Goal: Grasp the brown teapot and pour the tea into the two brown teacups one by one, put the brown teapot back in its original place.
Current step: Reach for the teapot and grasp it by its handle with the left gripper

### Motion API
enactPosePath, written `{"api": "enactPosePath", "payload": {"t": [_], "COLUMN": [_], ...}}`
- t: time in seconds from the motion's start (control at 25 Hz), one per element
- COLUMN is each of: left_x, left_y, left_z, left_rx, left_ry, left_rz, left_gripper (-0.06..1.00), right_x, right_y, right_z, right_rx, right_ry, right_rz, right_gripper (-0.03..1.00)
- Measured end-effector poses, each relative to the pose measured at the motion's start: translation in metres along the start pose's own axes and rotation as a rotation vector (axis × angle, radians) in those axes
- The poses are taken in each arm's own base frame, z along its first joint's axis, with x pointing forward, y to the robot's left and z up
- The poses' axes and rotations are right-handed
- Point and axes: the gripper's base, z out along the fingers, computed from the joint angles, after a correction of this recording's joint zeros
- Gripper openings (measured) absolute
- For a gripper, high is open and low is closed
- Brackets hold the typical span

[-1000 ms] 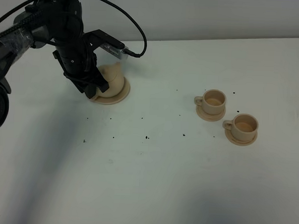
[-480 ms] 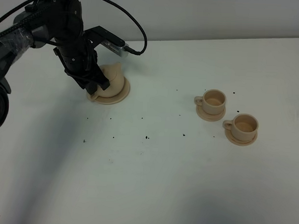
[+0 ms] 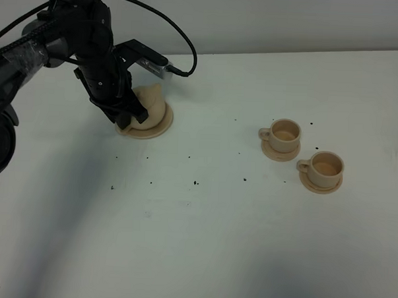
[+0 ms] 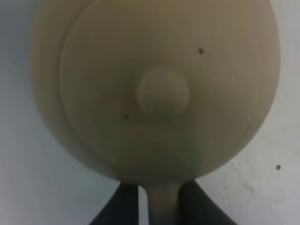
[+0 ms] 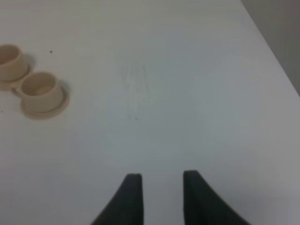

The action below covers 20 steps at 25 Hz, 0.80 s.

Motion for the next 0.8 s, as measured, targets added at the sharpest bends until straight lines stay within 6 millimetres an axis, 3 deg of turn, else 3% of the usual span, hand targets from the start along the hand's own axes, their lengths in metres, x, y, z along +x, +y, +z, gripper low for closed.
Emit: {"api": "enactPosePath", "payload": {"t": [0.44,0.8], "left_x": [0.0002,0.0018], "left_y": [-0.0001,-0.0009], "left_z": [0.0017,-0.0082], "left_rx": [0.003,0.002], "left_ry": [0.006,0.003], "left_rz": [0.002,0.002], "left_gripper": [0.25,0.25], "right_x": [0.0000,0.0000], "right_y": [0.0000,0.0000], "right_z": [0.0000,0.0000], "right_rx": [0.000,0.000], "right_ry": [0.000,0.000], "right_rz": [0.000,0.000], "right_gripper": [0.24,0.24]}}
